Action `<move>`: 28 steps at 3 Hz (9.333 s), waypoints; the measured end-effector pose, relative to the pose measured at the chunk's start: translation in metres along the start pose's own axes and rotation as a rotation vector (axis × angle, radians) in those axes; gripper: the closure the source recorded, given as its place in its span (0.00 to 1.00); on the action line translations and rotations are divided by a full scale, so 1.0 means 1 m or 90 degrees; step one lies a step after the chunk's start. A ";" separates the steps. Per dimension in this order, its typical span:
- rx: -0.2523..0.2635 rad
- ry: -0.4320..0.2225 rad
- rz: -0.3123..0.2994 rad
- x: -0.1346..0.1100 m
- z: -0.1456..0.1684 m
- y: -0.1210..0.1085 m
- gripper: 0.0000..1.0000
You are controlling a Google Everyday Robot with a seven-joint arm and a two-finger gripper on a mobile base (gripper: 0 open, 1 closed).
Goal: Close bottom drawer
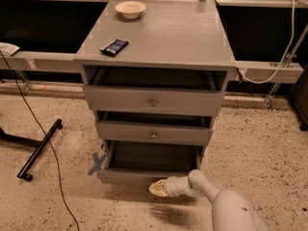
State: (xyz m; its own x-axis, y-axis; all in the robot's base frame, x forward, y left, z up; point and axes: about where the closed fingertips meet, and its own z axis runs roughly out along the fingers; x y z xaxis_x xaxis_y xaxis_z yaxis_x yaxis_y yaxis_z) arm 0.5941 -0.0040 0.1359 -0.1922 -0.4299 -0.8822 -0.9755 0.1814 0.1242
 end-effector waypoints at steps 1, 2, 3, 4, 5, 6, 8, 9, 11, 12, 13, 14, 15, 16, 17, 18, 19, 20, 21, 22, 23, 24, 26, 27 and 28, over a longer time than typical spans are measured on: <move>0.025 0.019 -0.006 0.001 -0.002 -0.021 1.00; 0.033 0.020 -0.008 0.006 -0.001 -0.019 1.00; 0.060 0.027 -0.015 0.011 -0.012 -0.021 1.00; 0.086 0.021 -0.031 0.013 -0.018 -0.029 1.00; 0.117 0.020 -0.064 0.007 -0.025 -0.051 1.00; 0.138 0.022 -0.097 -0.001 -0.025 -0.076 1.00; 0.143 0.019 -0.121 -0.011 -0.018 -0.092 1.00; 0.142 0.018 -0.124 -0.013 -0.016 -0.094 1.00; 0.142 0.018 -0.124 -0.012 -0.017 -0.094 1.00; 0.142 0.018 -0.124 -0.012 -0.017 -0.094 1.00; 0.142 0.018 -0.124 -0.012 -0.017 -0.094 1.00; 0.143 0.018 -0.124 -0.012 -0.017 -0.094 1.00; 0.143 0.018 -0.124 -0.012 -0.017 -0.094 1.00; 0.143 0.018 -0.124 -0.012 -0.017 -0.094 1.00; 0.143 0.018 -0.124 -0.012 -0.017 -0.094 1.00; 0.143 0.018 -0.124 -0.012 -0.017 -0.094 0.82; 0.143 0.018 -0.124 -0.012 -0.017 -0.094 0.61; 0.143 0.018 -0.124 -0.012 -0.017 -0.094 0.55; 0.146 0.018 -0.122 -0.010 -0.020 -0.096 0.56; 0.177 0.024 -0.097 0.007 -0.046 -0.115 0.57; 0.209 0.029 -0.077 0.023 -0.068 -0.133 0.82; 0.221 0.032 -0.069 0.029 -0.076 -0.140 1.00; 0.233 0.006 -0.076 0.019 -0.063 -0.154 1.00; 0.240 -0.011 -0.085 0.007 -0.050 -0.161 1.00; 0.262 -0.019 -0.090 -0.004 -0.038 -0.174 1.00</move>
Offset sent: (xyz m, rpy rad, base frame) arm 0.0156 -0.0049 -0.0022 -0.0308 -0.0154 -0.0214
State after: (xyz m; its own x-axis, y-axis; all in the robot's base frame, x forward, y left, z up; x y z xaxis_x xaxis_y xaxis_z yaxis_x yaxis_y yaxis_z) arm 0.7604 -0.0674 0.1354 -0.0510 -0.4513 -0.8909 -0.8668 0.4631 -0.1849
